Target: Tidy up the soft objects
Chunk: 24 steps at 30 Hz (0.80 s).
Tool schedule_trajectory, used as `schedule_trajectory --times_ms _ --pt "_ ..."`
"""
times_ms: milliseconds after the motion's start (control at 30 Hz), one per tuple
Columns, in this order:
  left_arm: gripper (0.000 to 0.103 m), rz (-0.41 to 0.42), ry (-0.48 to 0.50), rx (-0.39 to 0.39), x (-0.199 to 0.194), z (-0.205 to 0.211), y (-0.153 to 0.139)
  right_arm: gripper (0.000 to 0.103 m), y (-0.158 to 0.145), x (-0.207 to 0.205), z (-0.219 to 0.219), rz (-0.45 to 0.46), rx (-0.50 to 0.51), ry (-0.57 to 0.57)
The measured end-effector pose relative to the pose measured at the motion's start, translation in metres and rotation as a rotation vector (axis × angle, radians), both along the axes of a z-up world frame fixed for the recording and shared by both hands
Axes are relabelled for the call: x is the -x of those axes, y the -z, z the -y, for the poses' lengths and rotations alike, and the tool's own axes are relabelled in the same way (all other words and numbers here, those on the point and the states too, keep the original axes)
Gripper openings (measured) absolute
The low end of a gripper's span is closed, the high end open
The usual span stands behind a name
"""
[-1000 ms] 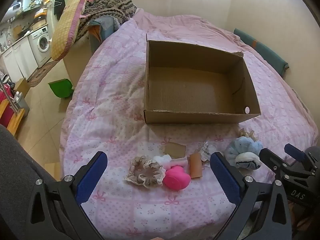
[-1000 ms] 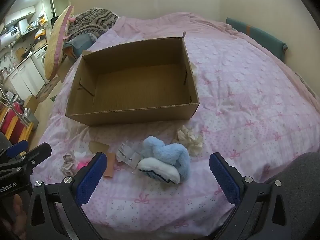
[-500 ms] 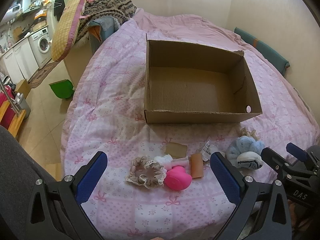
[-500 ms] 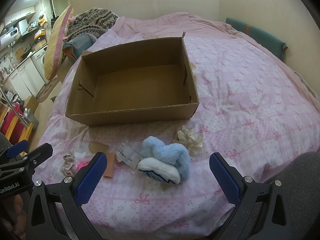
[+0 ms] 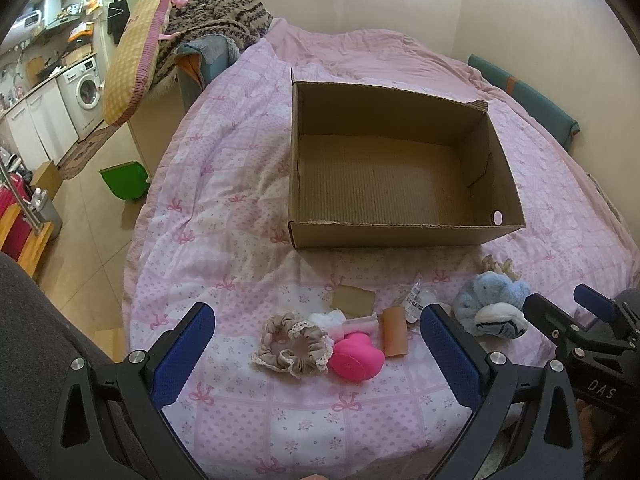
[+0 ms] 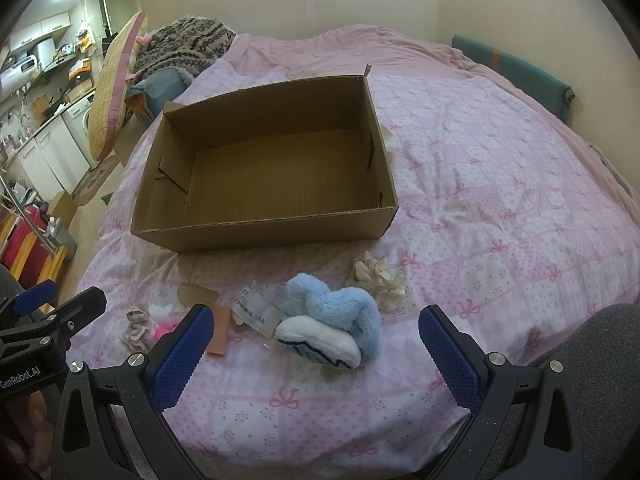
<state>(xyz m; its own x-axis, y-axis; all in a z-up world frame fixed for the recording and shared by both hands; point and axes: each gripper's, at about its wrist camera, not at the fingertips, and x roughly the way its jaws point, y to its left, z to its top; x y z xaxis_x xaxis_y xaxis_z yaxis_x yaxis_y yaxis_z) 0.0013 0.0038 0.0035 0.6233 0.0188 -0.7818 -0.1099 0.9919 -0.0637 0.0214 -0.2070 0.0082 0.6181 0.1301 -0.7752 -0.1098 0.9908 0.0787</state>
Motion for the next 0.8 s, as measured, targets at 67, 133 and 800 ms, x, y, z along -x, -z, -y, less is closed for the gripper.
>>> schedule_trajectory --times_ms 67,133,800 --pt "0.103 0.002 0.000 -0.001 0.0000 -0.0003 -0.0006 0.103 0.0000 0.0001 0.0000 0.001 0.000 0.000" --pt "0.103 0.001 0.000 -0.003 0.0001 -0.0004 -0.0008 0.103 0.0000 0.0004 -0.0002 0.001 0.000 0.000" --pt "0.103 0.002 0.005 -0.009 -0.0003 0.0002 -0.0016 0.103 -0.0023 0.0006 0.0004 0.002 -0.001 0.005"
